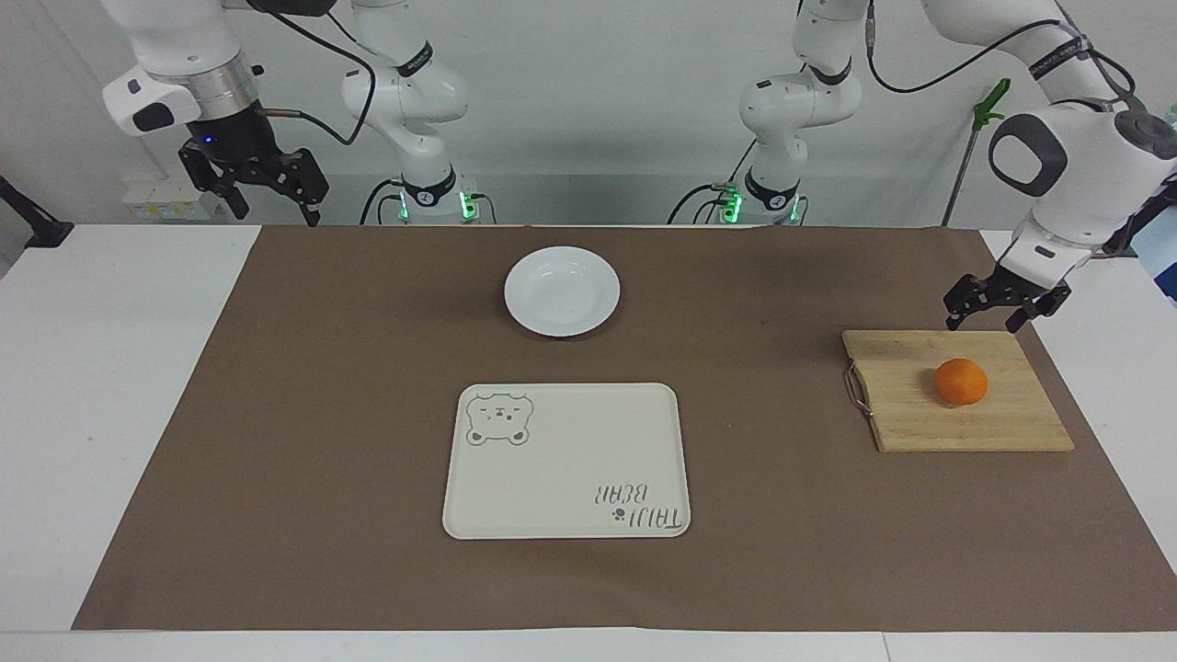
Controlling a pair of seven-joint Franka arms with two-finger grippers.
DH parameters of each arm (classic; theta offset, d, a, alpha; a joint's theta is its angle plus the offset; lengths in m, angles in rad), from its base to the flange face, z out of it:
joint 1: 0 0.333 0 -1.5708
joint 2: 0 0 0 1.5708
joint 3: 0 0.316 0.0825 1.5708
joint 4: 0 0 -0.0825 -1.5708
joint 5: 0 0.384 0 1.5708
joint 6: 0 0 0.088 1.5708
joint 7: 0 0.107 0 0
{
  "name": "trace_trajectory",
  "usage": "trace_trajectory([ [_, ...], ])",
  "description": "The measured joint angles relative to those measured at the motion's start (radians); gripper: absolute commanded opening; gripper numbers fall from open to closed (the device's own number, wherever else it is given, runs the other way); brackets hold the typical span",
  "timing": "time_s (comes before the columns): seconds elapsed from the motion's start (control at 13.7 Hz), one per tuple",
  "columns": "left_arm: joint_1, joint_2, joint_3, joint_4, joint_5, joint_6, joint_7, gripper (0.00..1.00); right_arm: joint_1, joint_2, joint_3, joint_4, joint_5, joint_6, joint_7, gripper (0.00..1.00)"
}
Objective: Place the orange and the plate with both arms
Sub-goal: 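Close the left gripper around the orange on the wooden board, then carry the orange with the left gripper over the white plate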
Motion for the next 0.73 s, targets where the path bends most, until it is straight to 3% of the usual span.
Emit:
trace_trajectory([
  [0.37,0.001,0.096,-0.001,-0.002,0.0,0.133,0.002,1.0,0.0,0.0,0.0,0.0,0.0,0.0,0.0,1.0],
  [0.73,0.005,0.146,-0.001,-0.006,0.0,0.171,0.002,1.0,0.0,0.0,0.0,0.0,0.0,0.0,0.0,1.0],
])
